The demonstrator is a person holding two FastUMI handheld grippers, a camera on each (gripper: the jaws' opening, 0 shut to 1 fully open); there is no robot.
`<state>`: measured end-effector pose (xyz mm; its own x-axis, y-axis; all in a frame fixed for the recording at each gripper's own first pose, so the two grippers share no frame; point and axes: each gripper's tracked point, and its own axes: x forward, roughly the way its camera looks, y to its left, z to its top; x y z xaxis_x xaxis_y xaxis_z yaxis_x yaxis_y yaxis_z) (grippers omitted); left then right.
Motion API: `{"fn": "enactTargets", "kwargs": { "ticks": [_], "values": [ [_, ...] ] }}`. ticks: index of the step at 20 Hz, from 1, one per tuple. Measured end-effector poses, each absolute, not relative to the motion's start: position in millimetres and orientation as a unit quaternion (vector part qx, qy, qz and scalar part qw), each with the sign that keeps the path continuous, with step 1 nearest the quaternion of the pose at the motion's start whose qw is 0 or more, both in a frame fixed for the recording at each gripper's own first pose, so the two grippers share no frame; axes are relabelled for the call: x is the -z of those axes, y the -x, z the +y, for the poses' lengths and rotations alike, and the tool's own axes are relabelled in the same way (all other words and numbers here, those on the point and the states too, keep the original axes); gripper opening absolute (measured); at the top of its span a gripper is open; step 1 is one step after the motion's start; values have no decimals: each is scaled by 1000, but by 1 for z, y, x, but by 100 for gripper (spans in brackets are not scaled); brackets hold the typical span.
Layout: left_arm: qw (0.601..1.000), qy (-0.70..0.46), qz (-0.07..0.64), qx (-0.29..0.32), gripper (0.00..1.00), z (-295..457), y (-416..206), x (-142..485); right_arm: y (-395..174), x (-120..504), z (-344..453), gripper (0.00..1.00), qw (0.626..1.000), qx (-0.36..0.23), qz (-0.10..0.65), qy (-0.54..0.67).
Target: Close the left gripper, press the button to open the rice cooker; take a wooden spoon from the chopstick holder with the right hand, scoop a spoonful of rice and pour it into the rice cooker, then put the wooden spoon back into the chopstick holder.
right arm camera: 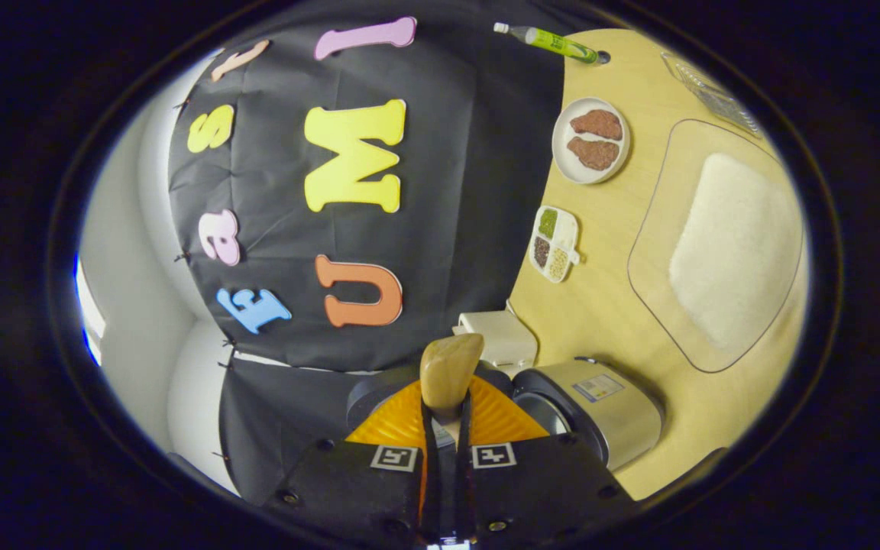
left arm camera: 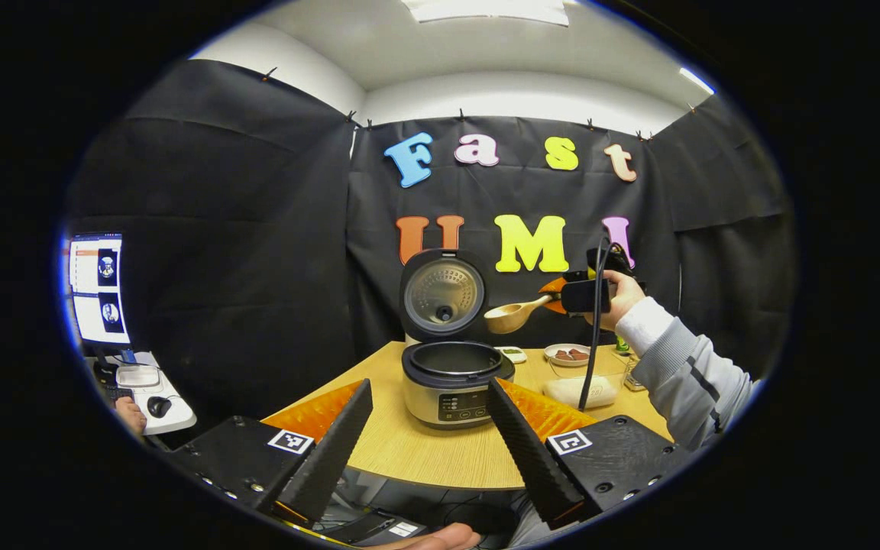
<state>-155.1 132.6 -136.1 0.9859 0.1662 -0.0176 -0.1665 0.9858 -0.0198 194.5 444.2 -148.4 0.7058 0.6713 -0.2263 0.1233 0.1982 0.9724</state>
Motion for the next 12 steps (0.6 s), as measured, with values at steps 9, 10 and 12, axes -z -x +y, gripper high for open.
{"fn": "enactTargets", "kwargs": {
  "ticks": [9, 10, 12],
  "values": [
    [995, 19, -17, -100, 96, 155, 178, 119, -171, 128, 498, 13, 811, -222, 319, -438],
    [995, 22, -18, -98, 96, 155, 178, 120, -167, 128, 504, 12, 822, -227, 313, -417],
    [995, 20, -15, -94, 96, 156, 178, 122, -159, 122, 510, 13, 847, -239, 292, -375]
  ]
}}
